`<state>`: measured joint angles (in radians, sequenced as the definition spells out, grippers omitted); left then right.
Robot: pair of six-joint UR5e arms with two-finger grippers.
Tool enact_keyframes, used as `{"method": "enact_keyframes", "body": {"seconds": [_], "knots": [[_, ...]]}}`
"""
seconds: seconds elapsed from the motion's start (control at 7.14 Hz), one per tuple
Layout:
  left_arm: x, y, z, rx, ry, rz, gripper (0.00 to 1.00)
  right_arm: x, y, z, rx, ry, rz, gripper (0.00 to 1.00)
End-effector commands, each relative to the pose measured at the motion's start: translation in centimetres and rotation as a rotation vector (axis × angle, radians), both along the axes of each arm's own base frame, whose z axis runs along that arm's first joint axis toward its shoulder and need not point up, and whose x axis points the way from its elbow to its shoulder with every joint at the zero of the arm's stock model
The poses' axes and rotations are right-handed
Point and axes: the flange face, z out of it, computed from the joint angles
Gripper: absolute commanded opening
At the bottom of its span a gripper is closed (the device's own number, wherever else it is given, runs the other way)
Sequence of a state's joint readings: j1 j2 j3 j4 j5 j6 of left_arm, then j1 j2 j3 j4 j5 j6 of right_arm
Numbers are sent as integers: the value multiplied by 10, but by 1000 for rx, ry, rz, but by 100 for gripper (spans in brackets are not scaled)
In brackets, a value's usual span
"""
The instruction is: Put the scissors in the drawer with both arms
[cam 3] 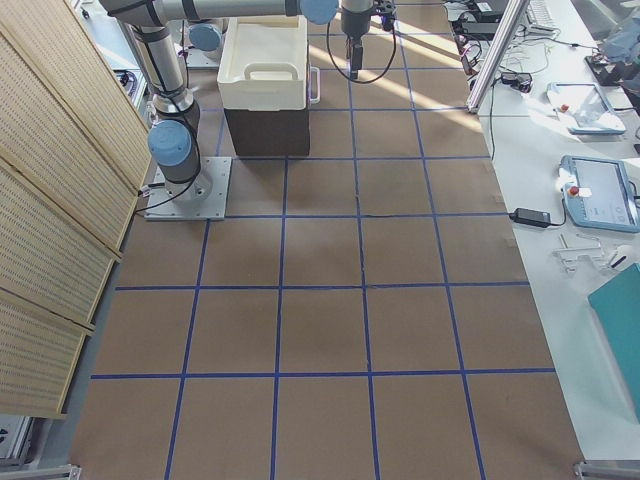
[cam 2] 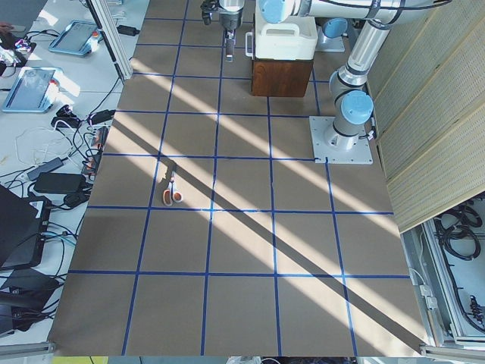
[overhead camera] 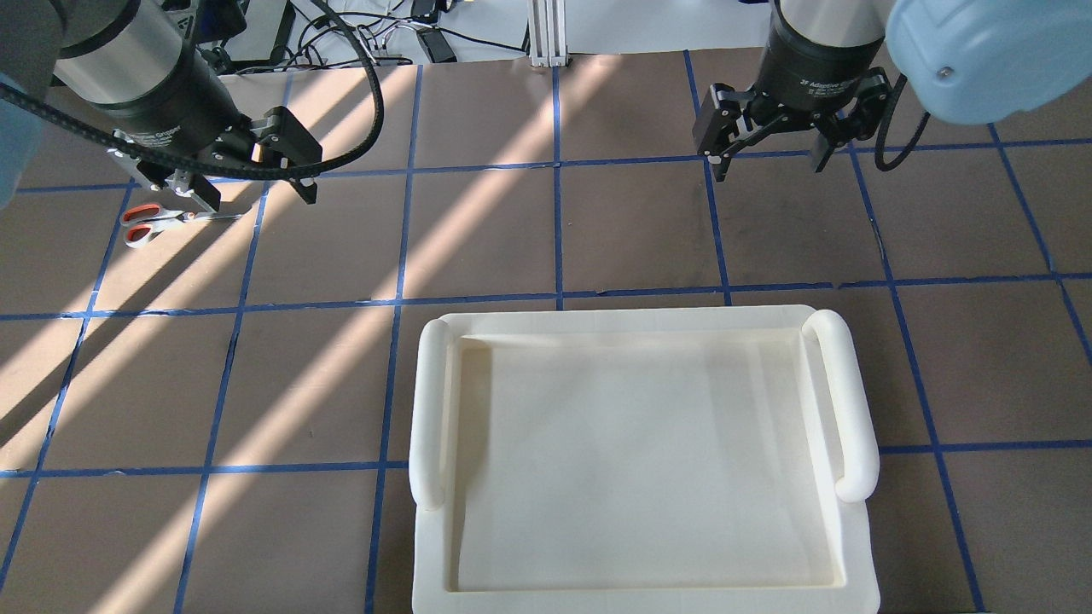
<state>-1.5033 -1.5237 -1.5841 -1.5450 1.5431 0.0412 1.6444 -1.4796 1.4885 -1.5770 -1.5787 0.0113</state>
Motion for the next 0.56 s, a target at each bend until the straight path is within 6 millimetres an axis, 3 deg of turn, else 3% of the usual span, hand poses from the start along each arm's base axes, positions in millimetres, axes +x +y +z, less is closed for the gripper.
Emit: {"method": "enact_keyframes", "body": {"seconds": [0.0,0.14,0.28,0.42], "knots": [[47,-11,-2,-5,-13,-128,100,11,-12,-27,52,-6,90,100],[87,-18,-7,-1,-20,-262,100,22,-12,-32,56,-22,175,100],[113,-24,-15,9,-25,-341,100,46,-13,-46,80,-86,281,100],[131,-33,-28,23,-24,-463,100,60,-19,-60,89,-115,536,100]]}}
